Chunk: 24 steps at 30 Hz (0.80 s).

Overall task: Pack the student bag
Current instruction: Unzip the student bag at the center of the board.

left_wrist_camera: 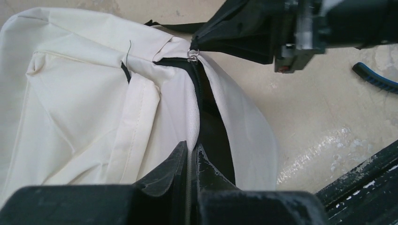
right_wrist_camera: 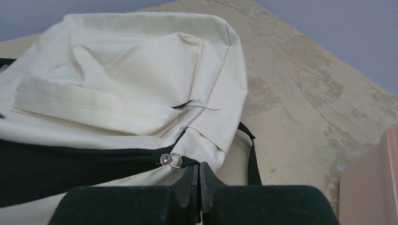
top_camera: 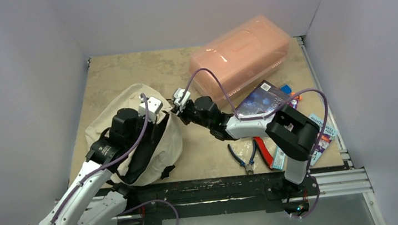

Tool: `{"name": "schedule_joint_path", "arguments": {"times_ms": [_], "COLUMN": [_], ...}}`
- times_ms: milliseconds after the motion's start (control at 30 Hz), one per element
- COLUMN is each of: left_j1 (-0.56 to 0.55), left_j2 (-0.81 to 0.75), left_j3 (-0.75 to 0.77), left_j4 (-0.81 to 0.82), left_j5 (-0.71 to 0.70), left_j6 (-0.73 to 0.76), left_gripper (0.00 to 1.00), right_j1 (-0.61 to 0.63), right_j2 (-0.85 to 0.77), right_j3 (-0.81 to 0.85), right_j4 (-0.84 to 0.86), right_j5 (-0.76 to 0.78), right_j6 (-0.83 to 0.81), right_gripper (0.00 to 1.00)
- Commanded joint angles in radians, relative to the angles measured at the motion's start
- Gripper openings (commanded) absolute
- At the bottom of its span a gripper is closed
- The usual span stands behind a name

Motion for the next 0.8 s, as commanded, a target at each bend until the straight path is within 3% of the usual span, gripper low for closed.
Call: {"name": "schedule_joint_path", "arguments": {"times_ms": [0, 133, 467, 700, 767], "left_j1": [-0.018, -0.022, -0.023, -0.021, -0.021], "left_j2": [-0.058, -0.077, -0.090, -0.052, 0.007], "left_j3": [-0.018, -0.010, -0.019, 0.006, 0.054], "left_j4": [0.058, 0.054, 0.123, 0.108, 0.046], "left_j5": [-0.025, -0.017, 0.021, -0.078, -0.165], "left_j6": [0.050, 0.032, -0.008, -0.067, -0.131], "left_gripper": [0.00, 0.00, 0.00, 0.00, 0.00], "right_j1": [-0.101, -0.122, -0.132, -0.145, -0.147], "right_j2": [0.092, 0.192, 0.312, 0.379, 0.365], "right_j3": [0.115, 0.219, 0.356, 0.480, 0.468], "right_j4": [-0.116, -0.187, -0.199, -0.318, -0.311], "right_j5": [0.144, 0.106, 0.065, 0.108, 0.110], "right_j6": [-0.037, -0.102, -0.086, -0.010, 0.002], "right_gripper": [0.00, 0.00, 0.00, 0.00, 0.14]}}
